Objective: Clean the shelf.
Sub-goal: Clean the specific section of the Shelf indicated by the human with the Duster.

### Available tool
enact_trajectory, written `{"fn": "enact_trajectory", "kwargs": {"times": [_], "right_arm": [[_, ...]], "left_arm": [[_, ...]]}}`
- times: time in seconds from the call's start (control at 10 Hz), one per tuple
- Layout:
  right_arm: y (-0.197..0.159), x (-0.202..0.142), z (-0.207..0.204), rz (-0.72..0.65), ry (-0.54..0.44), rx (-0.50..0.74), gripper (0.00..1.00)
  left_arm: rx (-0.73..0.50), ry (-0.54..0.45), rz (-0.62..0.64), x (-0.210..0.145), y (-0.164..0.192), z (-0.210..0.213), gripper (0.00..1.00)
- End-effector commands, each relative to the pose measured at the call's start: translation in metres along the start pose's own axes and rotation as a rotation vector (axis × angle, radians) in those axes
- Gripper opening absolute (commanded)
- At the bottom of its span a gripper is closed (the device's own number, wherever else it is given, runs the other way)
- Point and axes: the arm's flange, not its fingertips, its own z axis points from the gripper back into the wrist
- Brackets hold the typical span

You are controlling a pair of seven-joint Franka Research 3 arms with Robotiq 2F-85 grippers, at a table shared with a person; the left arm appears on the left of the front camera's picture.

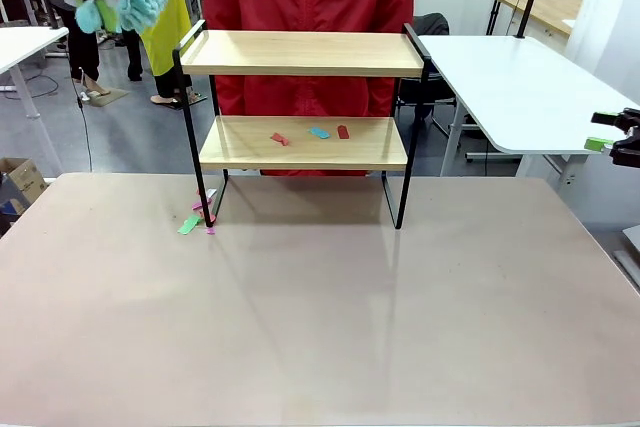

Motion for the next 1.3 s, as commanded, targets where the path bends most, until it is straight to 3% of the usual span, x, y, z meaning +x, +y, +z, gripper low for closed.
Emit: {"fn": "enact_trajectory", "kwargs": {"times": [0.0,0.4,0.7,1.2], "right_arm": [[0.0,0.005,-0.002,-0.012,0.019,0.0,1.0],[0.0,0.005,-0.002,-0.012,0.019,0.0,1.0],[0.0,0.005,-0.002,-0.012,0.019,0.0,1.0],[0.0,0.005,-0.002,-0.012,0.019,0.0,1.0]], "left_arm": [[-0.141,-0.111,-0.186,-0.016,0.039,-0.013,0.13],[-0.381,-0.183,-0.557,-0.022,0.092,-0.009,0.13],[-0.514,-0.168,-0.797,-0.022,0.094,-0.005,0.13],[-0.399,-0.059,-1.218,-0.023,0.056,0.008,0.13]]}}
